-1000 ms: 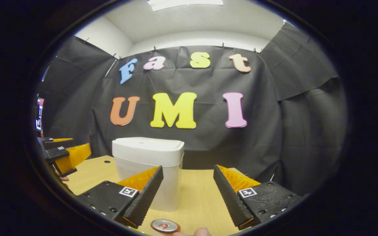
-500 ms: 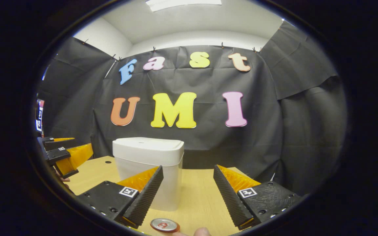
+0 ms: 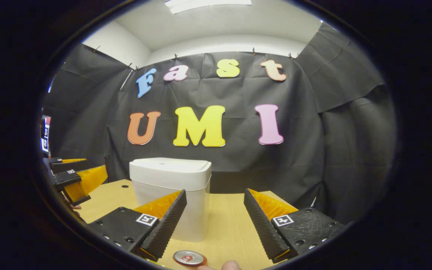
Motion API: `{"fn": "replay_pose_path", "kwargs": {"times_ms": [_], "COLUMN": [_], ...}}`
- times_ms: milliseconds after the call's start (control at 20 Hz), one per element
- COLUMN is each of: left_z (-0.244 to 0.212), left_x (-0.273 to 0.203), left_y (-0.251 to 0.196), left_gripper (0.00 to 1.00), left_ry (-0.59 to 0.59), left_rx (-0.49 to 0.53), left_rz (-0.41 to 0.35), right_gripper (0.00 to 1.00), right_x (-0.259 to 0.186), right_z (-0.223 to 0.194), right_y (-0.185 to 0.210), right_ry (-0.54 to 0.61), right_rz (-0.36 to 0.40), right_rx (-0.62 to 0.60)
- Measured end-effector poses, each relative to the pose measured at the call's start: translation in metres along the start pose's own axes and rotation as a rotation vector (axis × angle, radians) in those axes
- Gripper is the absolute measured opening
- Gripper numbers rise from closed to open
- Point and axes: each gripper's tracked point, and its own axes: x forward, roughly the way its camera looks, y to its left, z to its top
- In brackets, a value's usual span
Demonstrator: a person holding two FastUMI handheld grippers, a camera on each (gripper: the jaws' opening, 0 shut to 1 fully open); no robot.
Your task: Press the lid of the desktop garbage bin to open it, pick up the crumpled paper on the desktop and throw it into the bin, then pick up the pop can on the desktop and drop it into the bin, and finally close the garbage bin lid.
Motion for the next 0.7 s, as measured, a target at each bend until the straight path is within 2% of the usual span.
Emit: {"fn": "replay_pose_path", "kwargs": {"times_ms": [50, 150, 200, 250, 400, 500, 700], "left_z": [-0.001, -0.001, -0.001, -0.001, -0.004, -0.007, -0.011], "left_x": [0.0, -0.001, 0.0, -0.001, -0.001, -0.001, -0.004], "left_y": [0.0, 0.0, -0.001, -0.001, 0.0, 0.002, 0.007], "left_gripper": [0.98, 0.98, 0.98, 0.98, 0.98, 0.98, 0.98], "left_ry": [0.001, 0.0, -0.001, 0.001, 0.007, 0.016, 0.021], "left_rx": [0.0, 0.001, 0.002, 0.003, 0.005, 0.005, -0.003], "left_rz": [-0.001, -0.005, -0.007, -0.009, -0.015, -0.011, -0.009], "right_gripper": [0.98, 0.95, 0.98, 0.95, 0.97, 0.95, 0.95], "right_x": [0.0, 0.0, 0.0, 0.0, 0.001, 0.002, 0.009], "right_z": [0.0, 0.001, 0.001, 0.003, 0.002, 0.003, 0.015], "right_y": [0.001, 0.002, 0.003, 0.003, 0.004, 0.005, 0.013], "right_ry": [0.001, -0.001, -0.002, -0.003, 0.003, 0.007, 0.006], "right_rz": [0.003, 0.004, 0.005, 0.005, 0.016, 0.024, 0.061], "right_rx": [0.002, -0.001, -0.003, -0.003, -0.002, -0.001, -0.017]}}
